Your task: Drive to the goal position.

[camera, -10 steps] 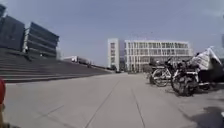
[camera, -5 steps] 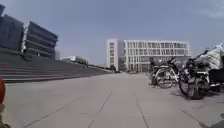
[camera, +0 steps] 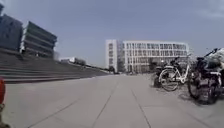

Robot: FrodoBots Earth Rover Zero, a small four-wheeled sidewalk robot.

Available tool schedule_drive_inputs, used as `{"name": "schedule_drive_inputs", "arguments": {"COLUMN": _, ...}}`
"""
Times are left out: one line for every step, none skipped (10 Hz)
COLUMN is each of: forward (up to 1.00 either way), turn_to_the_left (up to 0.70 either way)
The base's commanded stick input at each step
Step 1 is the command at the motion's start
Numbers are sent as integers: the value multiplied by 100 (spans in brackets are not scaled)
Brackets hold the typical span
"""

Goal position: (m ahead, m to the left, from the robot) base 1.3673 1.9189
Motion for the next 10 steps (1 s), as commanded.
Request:
{"name": "schedule_drive_inputs", "arguments": {"forward": 70, "turn_to_the_left": -1}}
{"name": "schedule_drive_inputs", "arguments": {"forward": 70, "turn_to_the_left": -1}}
{"name": "schedule_drive_inputs", "arguments": {"forward": 70, "turn_to_the_left": -1}}
{"name": "schedule_drive_inputs", "arguments": {"forward": 70, "turn_to_the_left": -1}}
{"name": "schedule_drive_inputs", "arguments": {"forward": 70, "turn_to_the_left": -1}}
{"name": "schedule_drive_inputs", "arguments": {"forward": 70, "turn_to_the_left": -1}}
{"name": "schedule_drive_inputs", "arguments": {"forward": 70, "turn_to_the_left": -1}}
{"name": "schedule_drive_inputs", "arguments": {"forward": 70, "turn_to_the_left": -1}}
{"name": "schedule_drive_inputs", "arguments": {"forward": 70, "turn_to_the_left": -1}}
{"name": "schedule_drive_inputs", "arguments": {"forward": 70, "turn_to_the_left": -1}}
